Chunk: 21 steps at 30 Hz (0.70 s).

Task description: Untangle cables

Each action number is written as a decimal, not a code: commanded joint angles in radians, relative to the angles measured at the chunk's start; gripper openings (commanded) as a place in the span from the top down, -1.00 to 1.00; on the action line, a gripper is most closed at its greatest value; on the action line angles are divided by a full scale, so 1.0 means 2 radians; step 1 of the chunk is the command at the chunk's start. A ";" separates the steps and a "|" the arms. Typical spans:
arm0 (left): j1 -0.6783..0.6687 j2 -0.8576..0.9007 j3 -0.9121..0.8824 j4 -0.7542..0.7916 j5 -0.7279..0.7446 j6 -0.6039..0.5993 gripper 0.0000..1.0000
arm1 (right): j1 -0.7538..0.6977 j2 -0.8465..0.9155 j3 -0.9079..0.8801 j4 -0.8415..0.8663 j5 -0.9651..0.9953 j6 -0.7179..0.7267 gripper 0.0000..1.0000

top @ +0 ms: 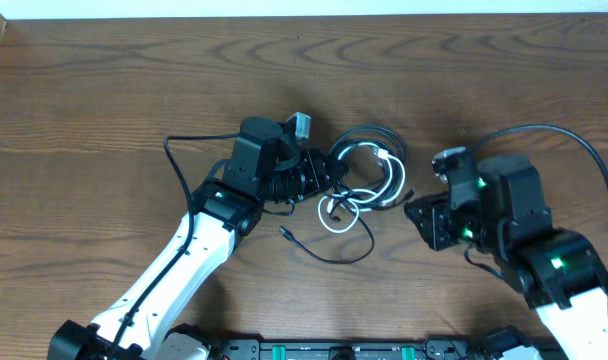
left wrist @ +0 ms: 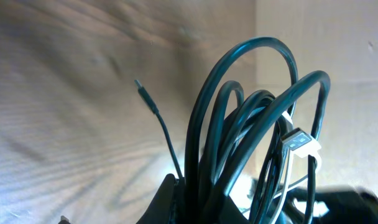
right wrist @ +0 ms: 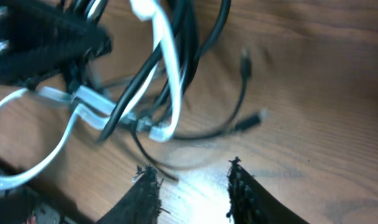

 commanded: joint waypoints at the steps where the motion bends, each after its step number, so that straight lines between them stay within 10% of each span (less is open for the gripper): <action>1: 0.001 -0.003 0.004 0.003 0.060 0.008 0.85 | 0.004 0.024 0.004 0.018 0.006 0.032 0.38; 21: 0.001 -0.003 0.004 0.130 0.223 0.030 0.85 | 0.003 0.140 0.004 0.026 0.149 0.170 0.38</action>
